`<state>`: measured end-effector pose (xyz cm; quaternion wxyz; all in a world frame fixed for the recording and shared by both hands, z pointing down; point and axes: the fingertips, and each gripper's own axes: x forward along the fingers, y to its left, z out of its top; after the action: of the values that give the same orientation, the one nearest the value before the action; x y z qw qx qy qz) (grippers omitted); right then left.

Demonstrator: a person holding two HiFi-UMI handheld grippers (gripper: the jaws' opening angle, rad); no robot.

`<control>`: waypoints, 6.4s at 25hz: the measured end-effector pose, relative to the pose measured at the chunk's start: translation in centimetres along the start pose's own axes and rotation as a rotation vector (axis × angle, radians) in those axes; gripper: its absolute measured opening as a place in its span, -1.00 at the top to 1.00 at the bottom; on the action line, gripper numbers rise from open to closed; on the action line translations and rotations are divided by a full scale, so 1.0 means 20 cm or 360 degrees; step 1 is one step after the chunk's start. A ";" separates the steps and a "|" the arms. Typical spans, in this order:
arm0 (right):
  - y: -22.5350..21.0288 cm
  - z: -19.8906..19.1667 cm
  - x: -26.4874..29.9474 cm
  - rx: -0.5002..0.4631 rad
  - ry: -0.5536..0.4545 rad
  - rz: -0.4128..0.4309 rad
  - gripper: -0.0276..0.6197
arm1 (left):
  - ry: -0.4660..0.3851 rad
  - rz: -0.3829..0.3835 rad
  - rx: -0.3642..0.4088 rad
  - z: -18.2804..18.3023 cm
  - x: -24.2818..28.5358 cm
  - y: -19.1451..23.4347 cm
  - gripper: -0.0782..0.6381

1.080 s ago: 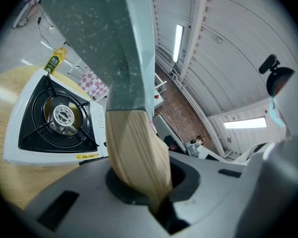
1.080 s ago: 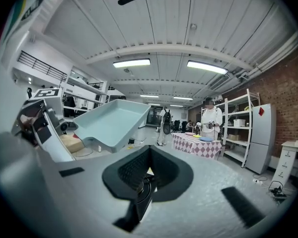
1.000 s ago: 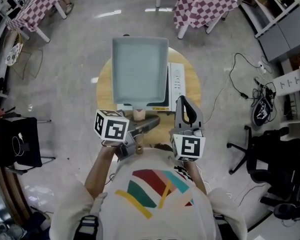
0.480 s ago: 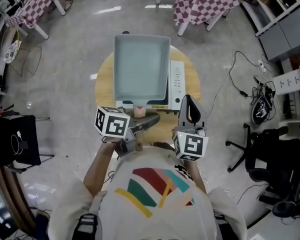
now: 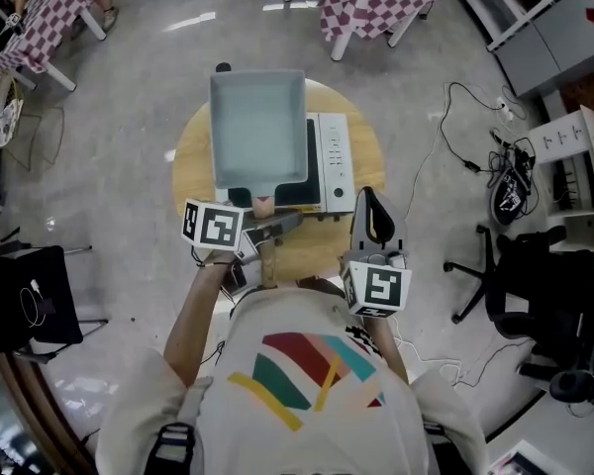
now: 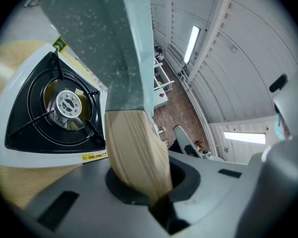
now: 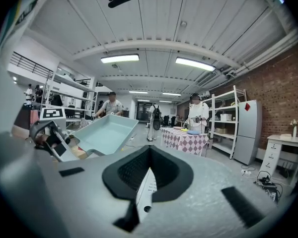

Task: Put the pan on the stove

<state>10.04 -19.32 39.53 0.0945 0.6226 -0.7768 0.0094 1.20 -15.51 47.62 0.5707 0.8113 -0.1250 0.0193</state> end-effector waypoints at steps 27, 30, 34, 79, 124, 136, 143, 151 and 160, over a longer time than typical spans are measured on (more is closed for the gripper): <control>-0.02 -0.07 -0.04 -0.0054 0.0089 -0.0011 0.92 | 0.0053 -0.0052 -0.0416 -0.06 0.10 0.32 0.76; -0.01 -0.07 -0.03 -0.0059 0.0095 -0.0005 0.92 | 0.0064 -0.0061 -0.0447 -0.07 0.10 0.34 0.76; 0.01 -0.07 -0.02 -0.0064 0.0100 0.0005 0.92 | 0.0070 -0.0074 -0.0484 -0.07 0.10 0.36 0.76; 0.02 -0.11 -0.05 -0.0060 0.0145 0.0032 0.92 | 0.0099 -0.0266 -0.0782 -0.15 0.13 0.34 0.44; 0.53 -0.03 0.22 -0.0094 0.0080 0.0508 0.92 | -0.0348 0.0681 -0.0173 0.06 -0.62 0.57 -0.07; 0.52 0.04 0.24 -0.0107 0.0035 0.0497 0.92 | -0.0631 0.1330 0.0432 0.46 -0.84 0.26 -0.03; 0.50 0.04 0.21 -0.0099 0.0027 0.0488 0.92 | -0.0796 0.1613 0.0872 0.52 -0.81 0.01 0.66; 0.48 0.04 0.16 -0.0089 -0.0009 0.0511 0.92 | -0.1026 0.1641 0.1246 0.49 -0.67 -0.21 0.75; 0.48 0.06 0.14 -0.0197 -0.0023 0.0522 0.92 | -0.0958 0.1600 0.1252 0.43 -0.57 -0.20 0.77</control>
<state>-0.06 -20.07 39.86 0.1241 0.4806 -0.8677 -0.0276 -9.83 -20.24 39.02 0.0978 0.7716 -0.6207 0.0990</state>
